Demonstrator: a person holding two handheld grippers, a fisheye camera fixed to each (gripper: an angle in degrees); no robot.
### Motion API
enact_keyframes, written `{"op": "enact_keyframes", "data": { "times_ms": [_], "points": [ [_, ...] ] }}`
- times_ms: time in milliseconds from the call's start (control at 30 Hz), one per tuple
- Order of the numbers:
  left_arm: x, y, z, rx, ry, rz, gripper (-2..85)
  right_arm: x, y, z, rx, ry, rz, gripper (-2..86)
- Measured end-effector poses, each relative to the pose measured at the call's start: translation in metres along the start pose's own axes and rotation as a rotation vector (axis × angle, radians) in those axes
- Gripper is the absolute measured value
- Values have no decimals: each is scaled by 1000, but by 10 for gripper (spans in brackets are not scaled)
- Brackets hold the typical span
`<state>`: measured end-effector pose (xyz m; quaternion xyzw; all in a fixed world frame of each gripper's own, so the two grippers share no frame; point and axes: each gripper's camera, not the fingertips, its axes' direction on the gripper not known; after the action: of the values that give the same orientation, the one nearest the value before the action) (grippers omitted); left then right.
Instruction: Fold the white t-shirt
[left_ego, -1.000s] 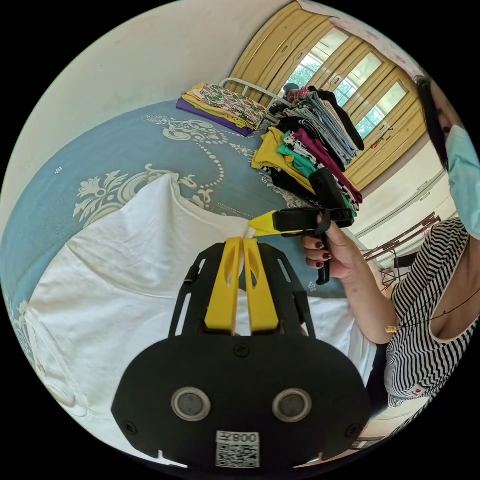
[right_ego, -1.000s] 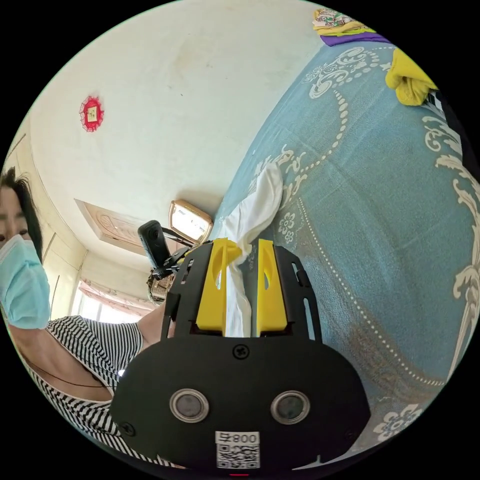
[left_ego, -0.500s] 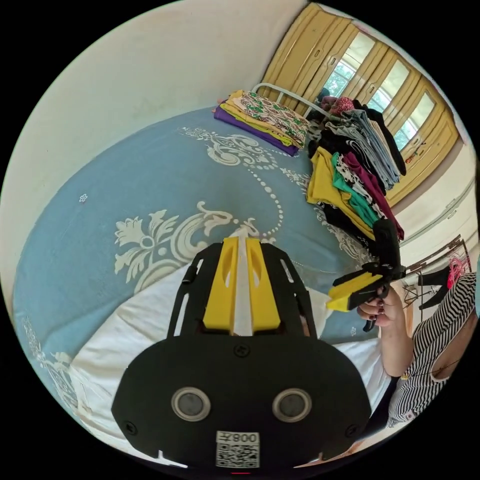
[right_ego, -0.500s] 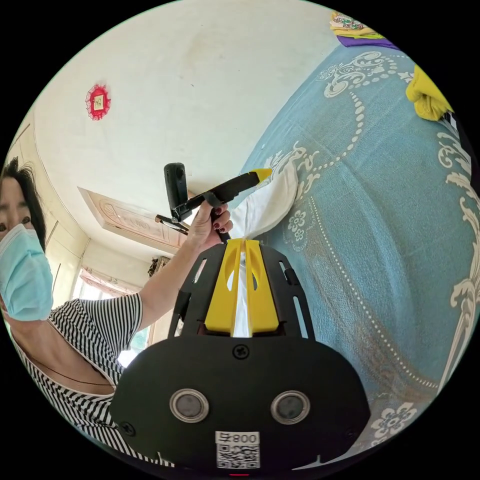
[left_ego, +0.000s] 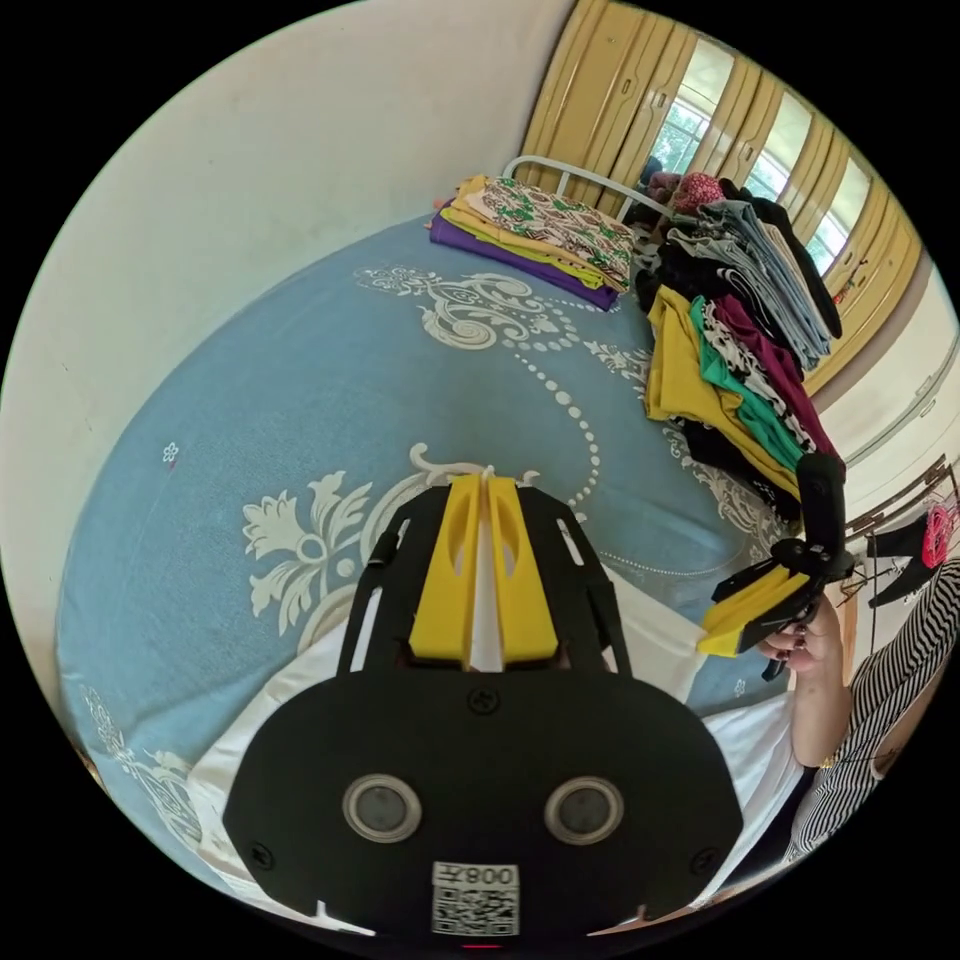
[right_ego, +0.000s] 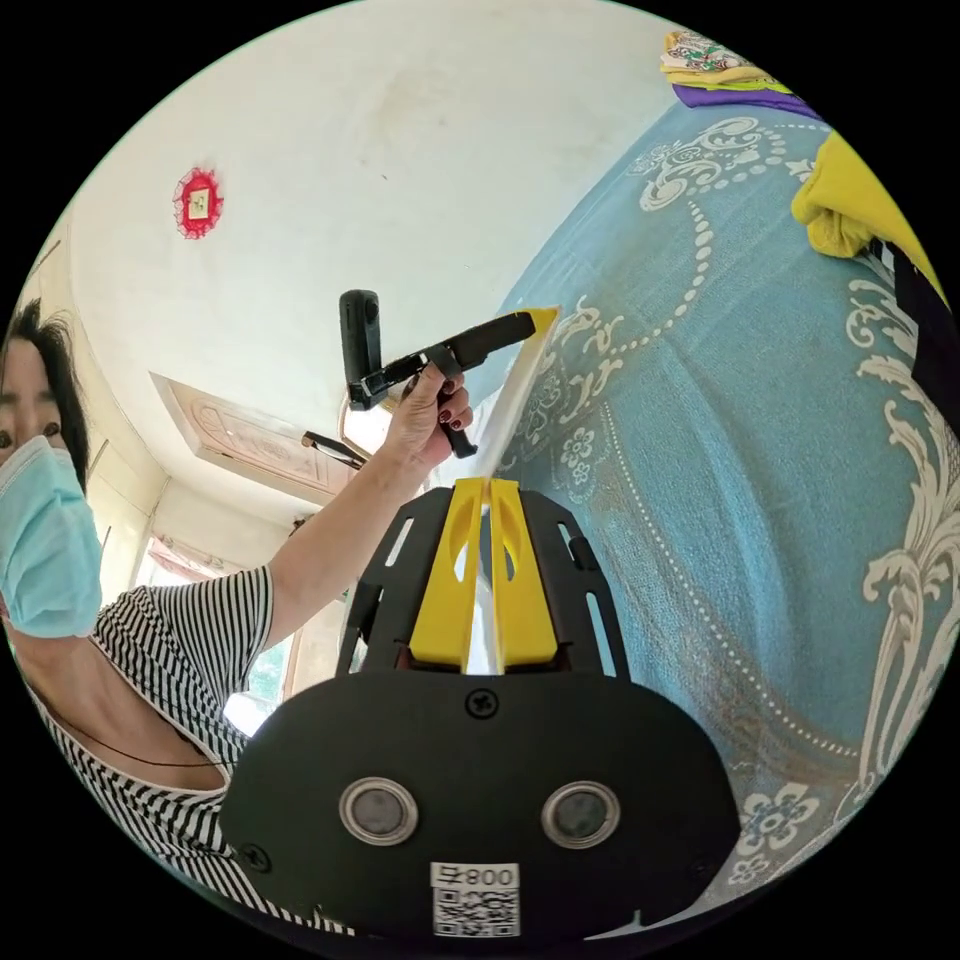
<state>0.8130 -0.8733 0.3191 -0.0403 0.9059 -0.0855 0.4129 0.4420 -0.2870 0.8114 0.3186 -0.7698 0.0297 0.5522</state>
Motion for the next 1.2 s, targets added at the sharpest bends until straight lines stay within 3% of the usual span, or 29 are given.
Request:
{"op": "enact_keyframes", "data": {
  "times_ms": [100, 300, 533, 600, 733, 900, 1200],
  "points": [
    [8, -10, 23, -82, 9, -21, 18, 8, 0, 14, -59, 119, 37, 8],
    [25, -34, 2, -10, 41, -74, 20, 14, -3, 42, -149, 233, 47, 7],
    [69, -55, -68, 84, 34, -59, 10, 22, -1, 55, -155, 255, 55, 2],
    [86, -50, -82, 82, -4, -42, 7, 21, 3, 47, -81, 310, 65, 1],
    [109, -62, -73, -68, -71, -53, 4, 7, 3, 56, 9, 259, -13, 1],
    [138, -97, -93, -67, -110, -41, 2, 25, -4, 135, -222, 348, -27, 1],
    [195, -148, -187, 21, -126, -108, 2, 52, 1, 165, -210, 353, -11, 0]
  ]
}}
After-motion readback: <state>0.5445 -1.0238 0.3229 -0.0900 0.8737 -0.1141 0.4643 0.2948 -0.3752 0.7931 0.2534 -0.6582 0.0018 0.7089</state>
